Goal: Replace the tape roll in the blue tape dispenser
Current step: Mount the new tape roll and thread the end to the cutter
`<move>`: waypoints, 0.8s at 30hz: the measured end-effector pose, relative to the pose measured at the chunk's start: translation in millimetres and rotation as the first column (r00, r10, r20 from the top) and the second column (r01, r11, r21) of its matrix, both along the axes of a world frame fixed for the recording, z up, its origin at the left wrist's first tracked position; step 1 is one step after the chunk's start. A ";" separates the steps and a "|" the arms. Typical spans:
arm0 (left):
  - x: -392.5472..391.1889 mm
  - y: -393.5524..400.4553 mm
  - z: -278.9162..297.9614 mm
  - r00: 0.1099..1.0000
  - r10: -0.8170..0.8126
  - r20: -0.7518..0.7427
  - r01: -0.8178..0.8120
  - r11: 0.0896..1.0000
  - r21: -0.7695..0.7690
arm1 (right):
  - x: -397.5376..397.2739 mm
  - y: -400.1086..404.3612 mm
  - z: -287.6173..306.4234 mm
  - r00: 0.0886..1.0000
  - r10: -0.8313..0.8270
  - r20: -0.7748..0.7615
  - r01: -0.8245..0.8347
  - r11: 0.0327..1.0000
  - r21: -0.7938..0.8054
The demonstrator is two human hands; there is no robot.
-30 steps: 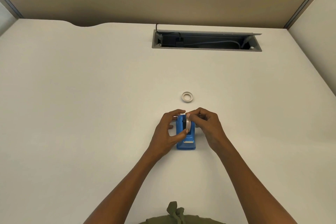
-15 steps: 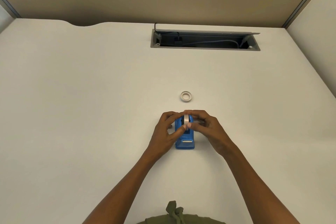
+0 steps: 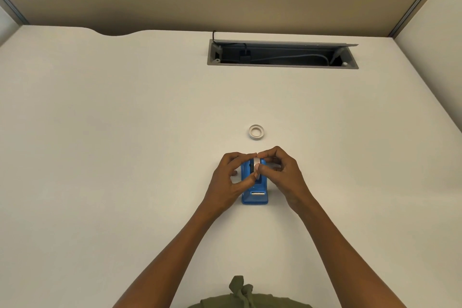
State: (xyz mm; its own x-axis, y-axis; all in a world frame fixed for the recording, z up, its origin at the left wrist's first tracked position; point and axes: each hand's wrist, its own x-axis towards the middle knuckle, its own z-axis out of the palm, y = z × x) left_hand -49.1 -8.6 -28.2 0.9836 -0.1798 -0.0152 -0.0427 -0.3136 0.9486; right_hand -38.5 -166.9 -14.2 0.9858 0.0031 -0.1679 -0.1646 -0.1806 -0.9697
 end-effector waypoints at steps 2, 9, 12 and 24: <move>-0.2 -0.2 0.4 1.000 -0.004 -0.005 0.004 1.000 -0.003 | 0.8 1.4 0.7 1.000 -0.005 -0.005 0.005 1.000 -0.005; -0.7 -0.1 2.9 1.000 -0.009 -0.008 0.009 1.000 -0.009 | 4.5 5.7 4.0 0.999 -0.044 -0.027 0.044 0.999 -0.003; -0.4 -0.2 1.7 1.000 -0.007 -0.006 0.007 1.000 -0.012 | 6.2 6.4 4.6 0.996 -0.072 -0.049 0.072 0.997 0.005; -0.5 -0.8 -0.5 1.000 0.011 0.005 -0.011 1.000 -0.012 | -4.0 -8.9 16.3 0.994 0.028 0.102 -0.010 0.985 -0.171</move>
